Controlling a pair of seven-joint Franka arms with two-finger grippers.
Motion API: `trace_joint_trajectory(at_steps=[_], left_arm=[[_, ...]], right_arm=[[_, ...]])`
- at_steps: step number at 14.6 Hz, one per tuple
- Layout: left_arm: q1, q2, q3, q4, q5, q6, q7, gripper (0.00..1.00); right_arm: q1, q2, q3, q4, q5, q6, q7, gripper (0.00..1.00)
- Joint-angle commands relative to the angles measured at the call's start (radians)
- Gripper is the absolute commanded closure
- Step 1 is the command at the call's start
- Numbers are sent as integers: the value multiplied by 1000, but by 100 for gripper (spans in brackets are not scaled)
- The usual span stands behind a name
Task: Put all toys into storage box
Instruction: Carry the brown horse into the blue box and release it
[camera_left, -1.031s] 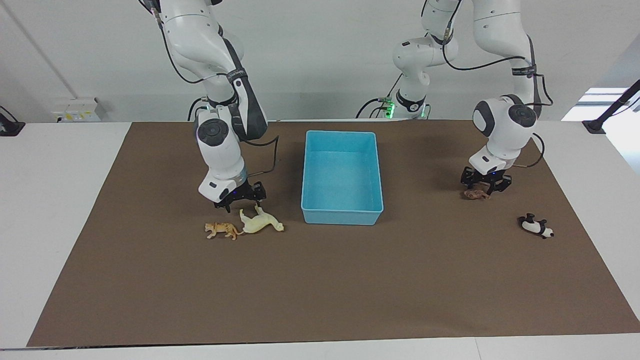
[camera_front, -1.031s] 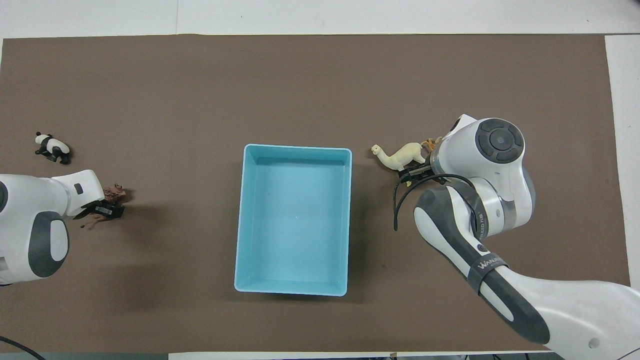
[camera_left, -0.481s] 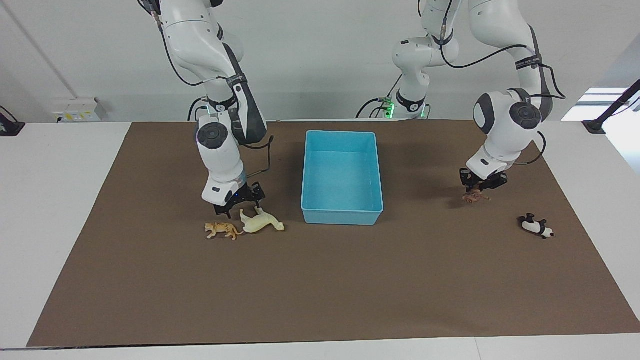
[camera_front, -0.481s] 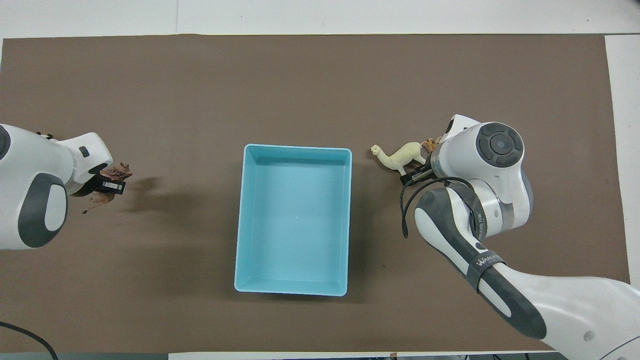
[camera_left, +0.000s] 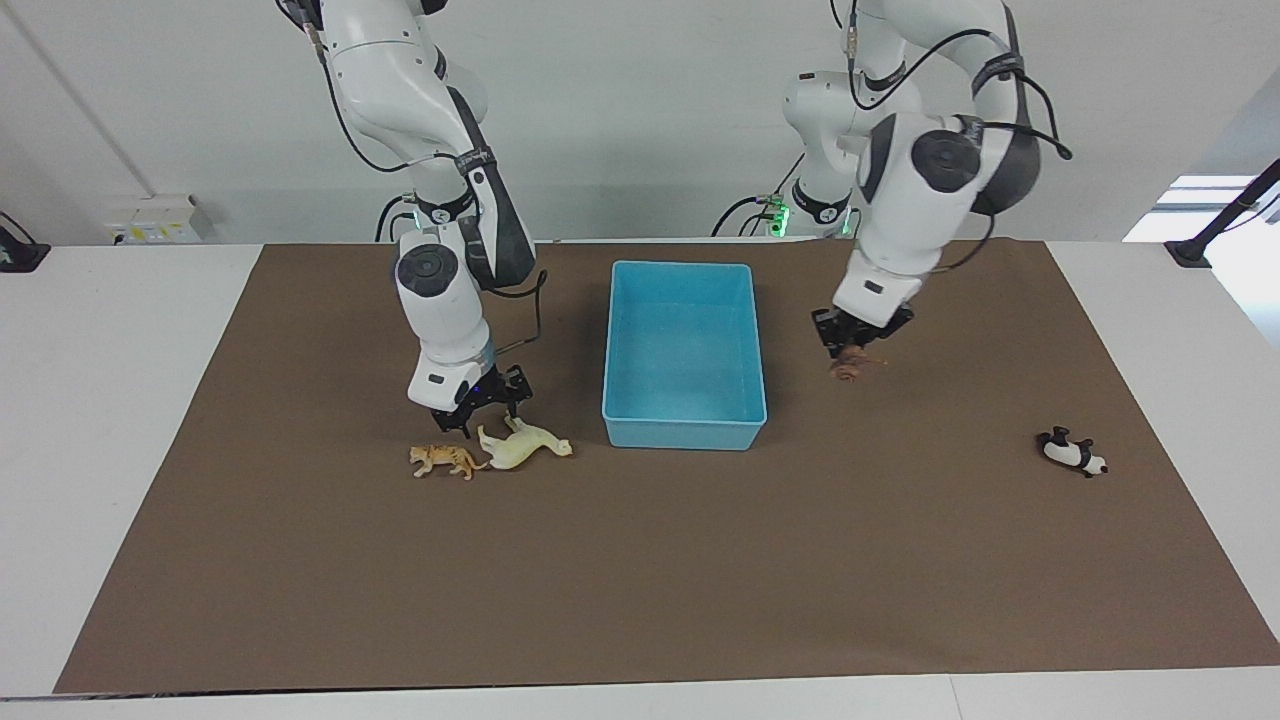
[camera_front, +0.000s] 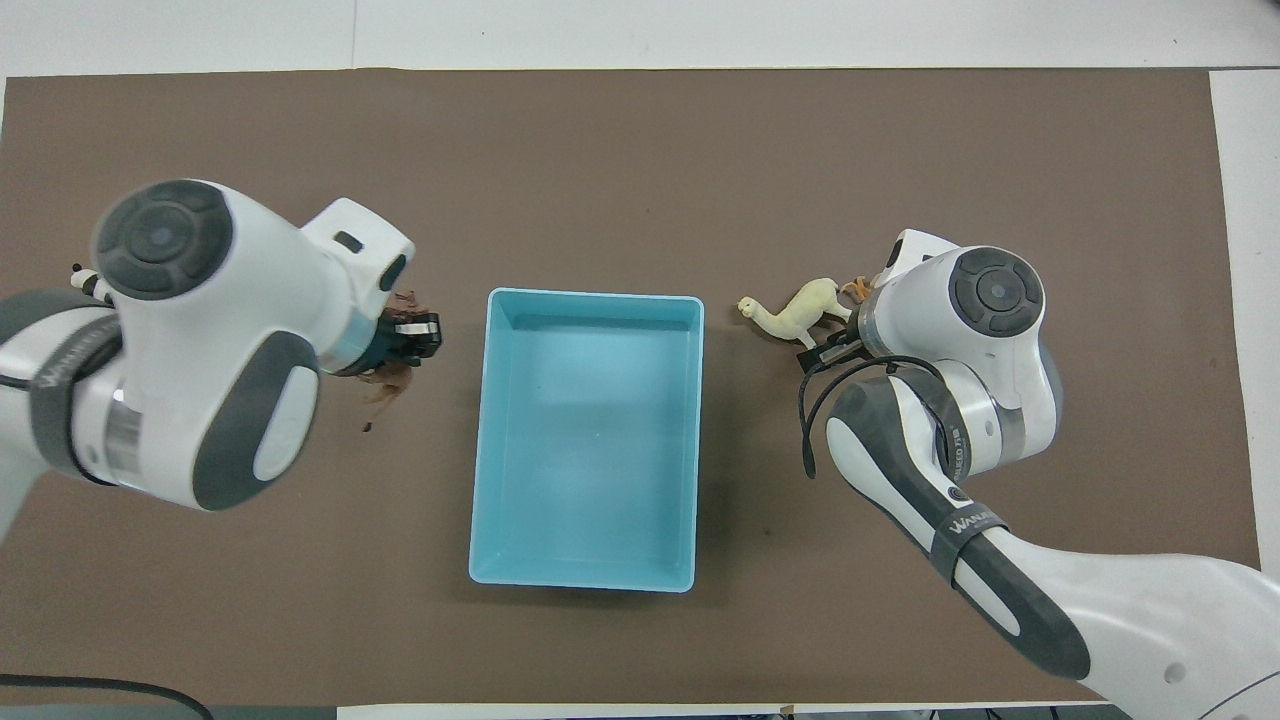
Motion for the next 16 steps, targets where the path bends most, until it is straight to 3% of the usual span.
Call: trace_joint_trajectory(at_steps=[1,3,4,5,6,7,13,16], left_arm=[[-123,-6,19,-26,-15,48,-206,100],[-200,-9,19,-73,-15,112,-315,100],[-224,-15,19,-104,-15,142,-357,95],[-241,-24,21,-122,-15,148,-378,68],[-243,-24,21,-121,-15,139,-381,28],[-245,-24,21,-118,-15,130,-383,0],[-228,-55,30,-113,-15,72,-372,0],[-90,-92,32,-84,-9,-7,-368,0]], right_arm=[[-8,10,3,-12,5,30,-26,43],[-6,10,3,-12,3,30,-26,59],[-6,10,3,-12,3,30,-26,68],[-6,10,3,-12,3,30,-26,80],[-6,10,3,-11,3,32,-26,90],[-6,10,3,-12,3,32,-26,100],[-6,10,3,-6,2,29,-27,100],[-8,11,3,9,2,21,-29,100]])
